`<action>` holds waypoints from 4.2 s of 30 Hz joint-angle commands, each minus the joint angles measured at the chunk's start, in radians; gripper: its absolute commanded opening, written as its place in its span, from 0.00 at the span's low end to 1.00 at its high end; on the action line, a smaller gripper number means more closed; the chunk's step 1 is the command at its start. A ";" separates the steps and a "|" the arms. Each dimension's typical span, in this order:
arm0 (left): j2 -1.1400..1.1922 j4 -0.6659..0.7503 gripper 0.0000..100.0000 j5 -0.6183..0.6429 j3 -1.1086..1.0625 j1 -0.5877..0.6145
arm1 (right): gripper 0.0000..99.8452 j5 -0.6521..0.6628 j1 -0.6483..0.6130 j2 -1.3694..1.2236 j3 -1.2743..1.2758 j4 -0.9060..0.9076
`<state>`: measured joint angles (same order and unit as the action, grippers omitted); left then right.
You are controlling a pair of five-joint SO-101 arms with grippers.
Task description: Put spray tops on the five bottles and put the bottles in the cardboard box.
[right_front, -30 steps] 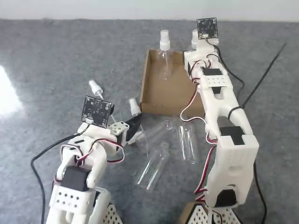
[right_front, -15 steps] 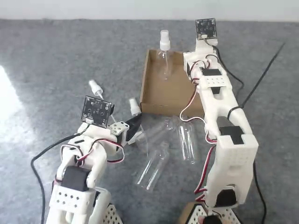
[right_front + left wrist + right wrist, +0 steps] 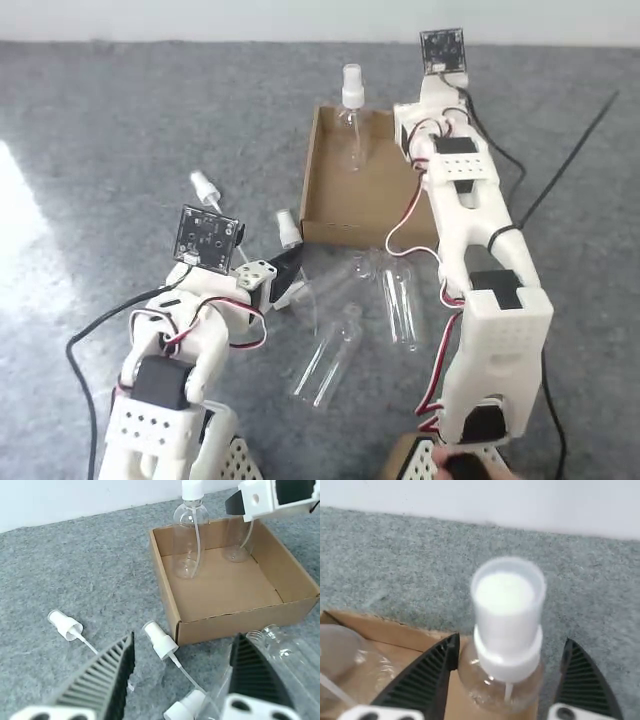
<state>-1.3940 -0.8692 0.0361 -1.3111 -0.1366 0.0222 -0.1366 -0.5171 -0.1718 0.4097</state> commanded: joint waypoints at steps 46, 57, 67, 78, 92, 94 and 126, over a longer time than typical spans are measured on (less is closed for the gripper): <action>-0.009 0.032 0.29 -0.006 0.005 0.006 | 0.26 -0.006 -0.050 0.355 -0.664 1.389; -0.009 0.060 0.22 0.023 0.035 0.192 | 0.31 0.061 -0.291 0.693 0.362 1.095; -0.008 0.060 0.23 0.028 0.035 0.192 | 0.35 -0.035 -0.308 0.756 0.752 0.805; -0.008 0.061 0.23 0.026 0.033 0.192 | 0.17 0.052 -0.071 0.766 0.973 0.667; 0.169 0.063 0.23 0.029 0.131 0.213 | 0.01 0.456 0.389 0.768 0.999 0.673; 0.308 0.046 0.23 0.031 0.206 0.255 | 0.01 0.529 0.475 0.768 0.987 0.670; 2.170 -0.465 0.22 0.347 1.929 0.413 | 0.16 0.666 0.710 0.384 0.582 0.573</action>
<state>0.7480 -1.3004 0.3690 0.5040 0.2731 0.6743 0.5570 -0.1320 0.4480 0.9973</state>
